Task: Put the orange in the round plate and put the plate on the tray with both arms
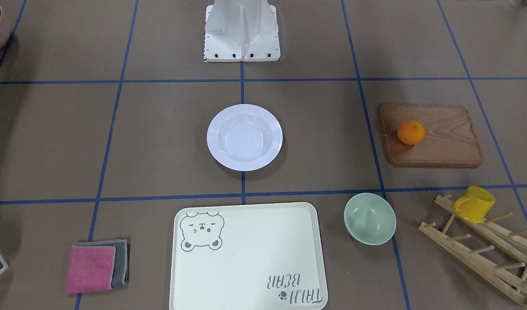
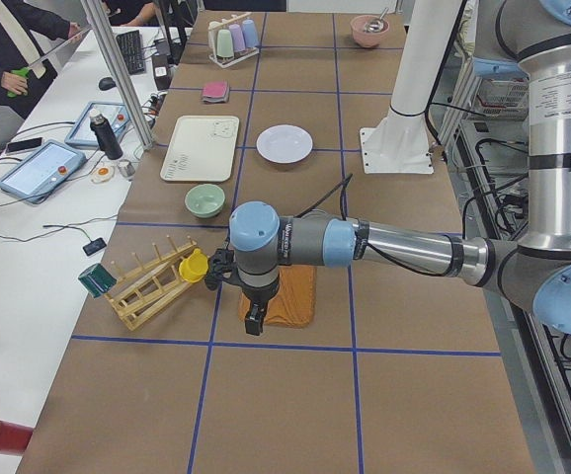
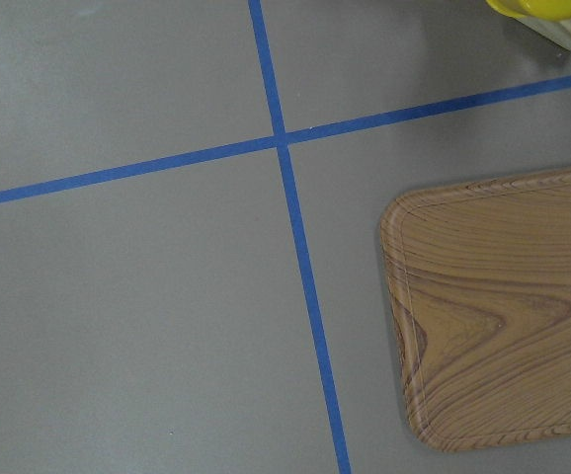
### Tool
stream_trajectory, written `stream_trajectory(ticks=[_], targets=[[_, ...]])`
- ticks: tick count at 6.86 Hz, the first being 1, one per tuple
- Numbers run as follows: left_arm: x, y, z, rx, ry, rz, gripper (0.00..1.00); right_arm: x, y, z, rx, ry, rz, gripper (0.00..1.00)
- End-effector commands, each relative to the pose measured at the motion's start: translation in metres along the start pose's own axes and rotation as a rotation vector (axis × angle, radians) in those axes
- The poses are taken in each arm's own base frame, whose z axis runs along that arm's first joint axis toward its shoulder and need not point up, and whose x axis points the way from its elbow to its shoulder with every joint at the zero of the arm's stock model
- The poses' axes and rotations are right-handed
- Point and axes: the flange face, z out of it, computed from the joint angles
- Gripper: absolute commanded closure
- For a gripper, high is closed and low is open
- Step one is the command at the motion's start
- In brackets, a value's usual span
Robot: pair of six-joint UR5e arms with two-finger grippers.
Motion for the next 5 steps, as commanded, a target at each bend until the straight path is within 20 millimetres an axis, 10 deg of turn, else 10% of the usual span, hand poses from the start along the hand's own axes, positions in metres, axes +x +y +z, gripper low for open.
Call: stream_trajectory(ticks=[1,5], targets=[[0.003,-0.001,-0.004,0.007,0.0,0.007,0.01,-0.003,-0.002,-0.003,0.008,0.0,-0.01,0.0],[0.042,-0.045,-0.037,0.229,-0.007,0.242,0.01,-0.057,-0.028,-0.022,0.131,-0.174,-0.159,0.0]])
